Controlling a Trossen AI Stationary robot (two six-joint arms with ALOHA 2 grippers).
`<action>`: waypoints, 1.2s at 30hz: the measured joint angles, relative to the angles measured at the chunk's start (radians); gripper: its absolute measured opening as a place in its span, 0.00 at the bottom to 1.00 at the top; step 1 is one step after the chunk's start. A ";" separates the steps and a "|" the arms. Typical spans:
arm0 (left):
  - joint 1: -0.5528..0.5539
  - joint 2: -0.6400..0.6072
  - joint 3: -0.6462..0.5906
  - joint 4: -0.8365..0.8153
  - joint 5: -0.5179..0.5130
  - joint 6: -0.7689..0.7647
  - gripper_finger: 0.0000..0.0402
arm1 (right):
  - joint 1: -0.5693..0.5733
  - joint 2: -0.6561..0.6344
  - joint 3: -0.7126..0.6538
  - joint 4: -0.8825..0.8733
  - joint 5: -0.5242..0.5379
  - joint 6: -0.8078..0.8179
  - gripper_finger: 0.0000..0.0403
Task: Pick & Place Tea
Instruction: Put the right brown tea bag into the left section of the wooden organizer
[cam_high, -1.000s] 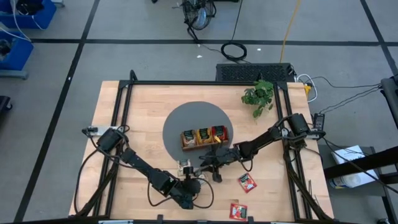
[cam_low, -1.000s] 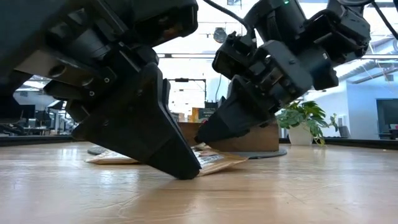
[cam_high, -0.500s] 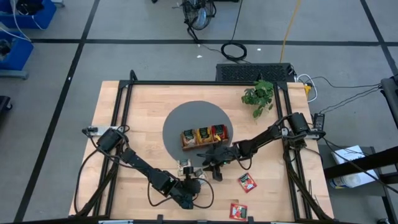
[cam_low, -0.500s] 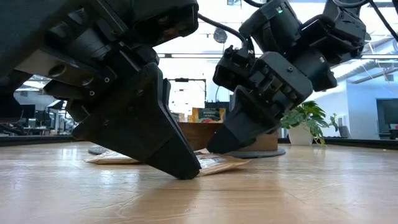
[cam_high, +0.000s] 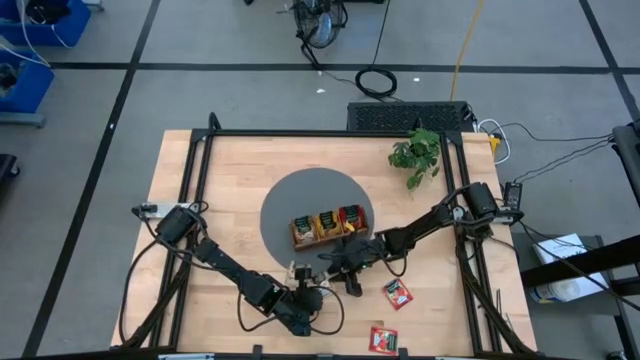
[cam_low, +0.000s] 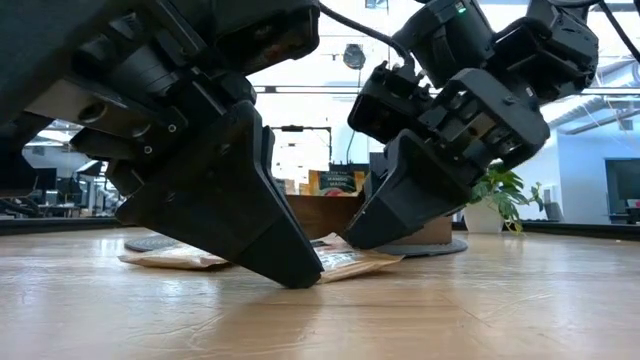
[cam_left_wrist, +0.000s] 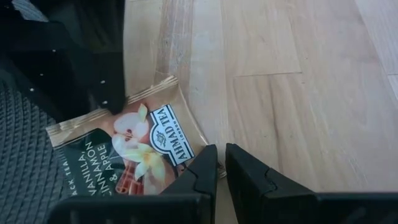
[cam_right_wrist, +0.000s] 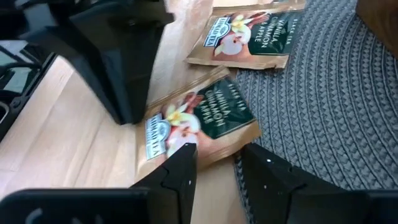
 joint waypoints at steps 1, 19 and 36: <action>0.000 0.000 0.000 0.002 0.000 0.002 0.10 | 0.003 0.000 -0.001 0.006 0.000 -0.004 0.28; 0.027 0.047 0.002 0.121 -0.042 0.097 0.10 | 0.012 0.001 -0.001 0.059 0.002 -0.057 0.20; -0.005 0.006 -0.004 0.123 -0.016 0.213 0.10 | 0.019 0.001 0.000 0.083 0.005 -0.125 0.00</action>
